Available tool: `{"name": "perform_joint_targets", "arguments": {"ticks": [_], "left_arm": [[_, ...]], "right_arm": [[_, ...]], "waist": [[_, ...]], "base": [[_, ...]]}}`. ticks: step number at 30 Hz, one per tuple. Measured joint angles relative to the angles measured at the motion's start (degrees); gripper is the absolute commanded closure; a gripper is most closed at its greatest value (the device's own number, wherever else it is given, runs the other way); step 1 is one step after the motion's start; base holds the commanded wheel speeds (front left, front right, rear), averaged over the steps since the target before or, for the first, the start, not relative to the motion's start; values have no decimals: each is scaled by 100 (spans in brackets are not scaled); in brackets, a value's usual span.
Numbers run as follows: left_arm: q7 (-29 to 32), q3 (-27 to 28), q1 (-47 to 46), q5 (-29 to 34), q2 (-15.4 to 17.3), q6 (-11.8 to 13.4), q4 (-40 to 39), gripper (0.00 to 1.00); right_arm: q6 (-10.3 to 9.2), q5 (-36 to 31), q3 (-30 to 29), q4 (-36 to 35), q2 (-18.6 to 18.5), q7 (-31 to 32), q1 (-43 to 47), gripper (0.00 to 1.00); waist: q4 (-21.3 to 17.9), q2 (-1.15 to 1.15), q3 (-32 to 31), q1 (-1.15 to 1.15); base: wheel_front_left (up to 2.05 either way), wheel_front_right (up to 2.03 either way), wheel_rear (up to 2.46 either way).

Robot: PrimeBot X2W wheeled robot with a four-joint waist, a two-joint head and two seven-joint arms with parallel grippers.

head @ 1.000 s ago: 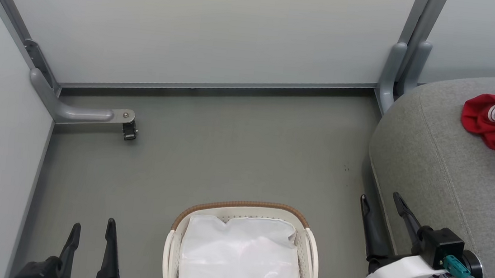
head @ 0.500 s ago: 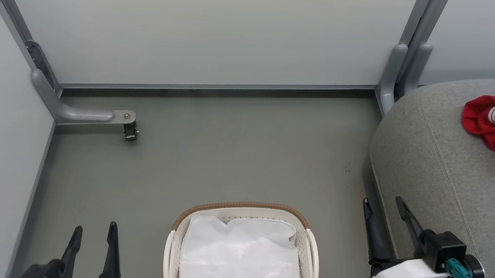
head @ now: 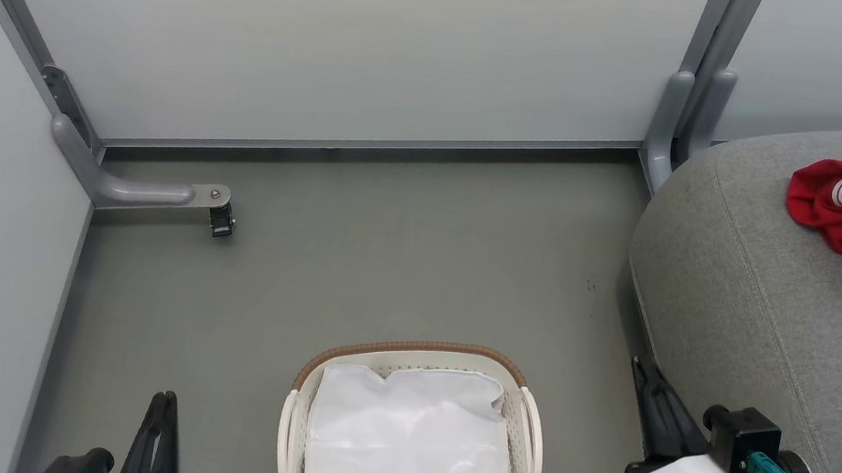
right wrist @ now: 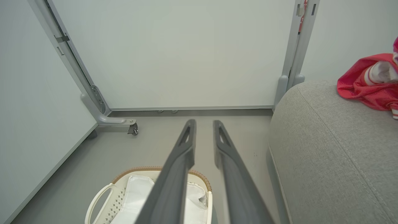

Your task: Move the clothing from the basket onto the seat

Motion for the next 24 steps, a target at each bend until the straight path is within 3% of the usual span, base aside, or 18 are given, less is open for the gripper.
{"name": "perform_joint_targets", "arguments": {"ticks": [24], "left_arm": [[611,264,-221,-1969,-42,-103,111,100]], "right_arm": [[0,2351,-212,30,-55,508,53,100]], "waist": [[-16,0,-15,0]], "base": [[0,0,0]]}}
